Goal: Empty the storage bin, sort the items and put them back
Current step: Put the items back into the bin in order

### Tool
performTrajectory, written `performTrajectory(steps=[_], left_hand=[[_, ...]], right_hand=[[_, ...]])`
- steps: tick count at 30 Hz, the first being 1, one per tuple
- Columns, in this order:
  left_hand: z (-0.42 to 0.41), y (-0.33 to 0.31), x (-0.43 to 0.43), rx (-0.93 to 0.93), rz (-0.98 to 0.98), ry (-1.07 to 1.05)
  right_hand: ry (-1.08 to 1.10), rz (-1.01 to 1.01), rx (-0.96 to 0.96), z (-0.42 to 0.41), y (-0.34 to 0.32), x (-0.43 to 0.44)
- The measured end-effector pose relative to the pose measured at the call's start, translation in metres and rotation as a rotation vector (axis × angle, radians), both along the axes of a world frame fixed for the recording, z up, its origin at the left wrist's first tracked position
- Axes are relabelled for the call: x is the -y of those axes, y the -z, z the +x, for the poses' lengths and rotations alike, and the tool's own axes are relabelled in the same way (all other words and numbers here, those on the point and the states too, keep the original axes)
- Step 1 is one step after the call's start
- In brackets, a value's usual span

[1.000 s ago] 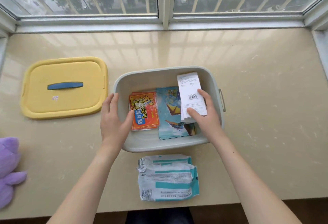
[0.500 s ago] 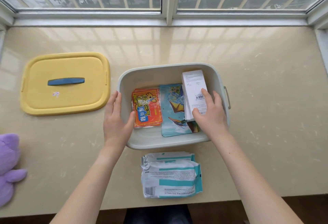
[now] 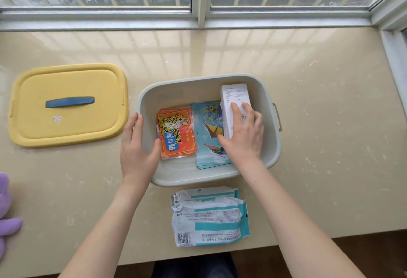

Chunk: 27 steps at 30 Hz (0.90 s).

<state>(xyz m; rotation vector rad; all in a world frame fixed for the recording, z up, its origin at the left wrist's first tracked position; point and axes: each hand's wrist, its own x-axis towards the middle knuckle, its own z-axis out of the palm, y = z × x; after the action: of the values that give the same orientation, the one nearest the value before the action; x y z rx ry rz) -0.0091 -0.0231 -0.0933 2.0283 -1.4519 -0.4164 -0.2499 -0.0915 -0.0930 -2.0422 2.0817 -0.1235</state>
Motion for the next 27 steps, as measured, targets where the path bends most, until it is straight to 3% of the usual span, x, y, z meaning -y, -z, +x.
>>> performTrajectory(steps=[5,16,27], left_hand=[[0.001,0.001,0.000,-0.011,-0.008,0.005],[0.000,0.002,0.000,-0.031,-0.013,-0.009],[0.001,-0.007,0.000,-0.002,0.053,0.034]], right_hand=[[0.034,0.038,0.046,-0.013,0.001,-0.003],[-0.023,-0.036,0.438,-0.028,0.005,0.007],[0.030,-0.068,0.414,-0.019,-0.001,0.006]])
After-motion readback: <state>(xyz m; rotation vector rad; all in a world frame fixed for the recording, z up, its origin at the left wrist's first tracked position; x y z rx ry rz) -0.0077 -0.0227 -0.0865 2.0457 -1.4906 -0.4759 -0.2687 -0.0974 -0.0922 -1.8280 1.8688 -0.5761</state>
